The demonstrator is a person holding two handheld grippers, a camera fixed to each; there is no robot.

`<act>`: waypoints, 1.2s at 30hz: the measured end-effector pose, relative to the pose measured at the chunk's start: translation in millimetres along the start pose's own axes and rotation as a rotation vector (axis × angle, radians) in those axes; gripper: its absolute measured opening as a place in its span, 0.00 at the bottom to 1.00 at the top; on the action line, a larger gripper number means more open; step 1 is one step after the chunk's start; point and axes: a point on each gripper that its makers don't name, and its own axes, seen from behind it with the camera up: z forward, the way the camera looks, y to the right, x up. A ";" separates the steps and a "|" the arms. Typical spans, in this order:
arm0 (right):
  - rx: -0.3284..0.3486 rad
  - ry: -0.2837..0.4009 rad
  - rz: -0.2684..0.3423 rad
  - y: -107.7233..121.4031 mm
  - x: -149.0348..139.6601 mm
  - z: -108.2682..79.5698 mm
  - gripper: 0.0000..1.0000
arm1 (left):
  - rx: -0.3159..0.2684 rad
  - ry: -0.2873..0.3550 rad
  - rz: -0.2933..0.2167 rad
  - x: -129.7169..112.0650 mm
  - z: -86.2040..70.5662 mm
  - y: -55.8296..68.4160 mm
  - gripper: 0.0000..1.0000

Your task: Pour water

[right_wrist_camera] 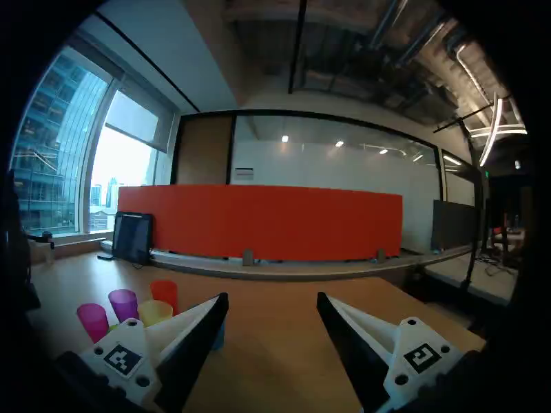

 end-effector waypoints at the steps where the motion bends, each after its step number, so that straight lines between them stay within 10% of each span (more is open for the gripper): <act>1: 0.002 0.001 -0.001 0.6 5.5 0.3 0.99 | -0.004 -0.002 0.001 1.1 3.3 2.8 0.99; 36: 0.043 0.004 0.030 0.0 121.7 12.3 0.99 | -0.075 -0.027 0.040 76.8 31.5 2.7 0.99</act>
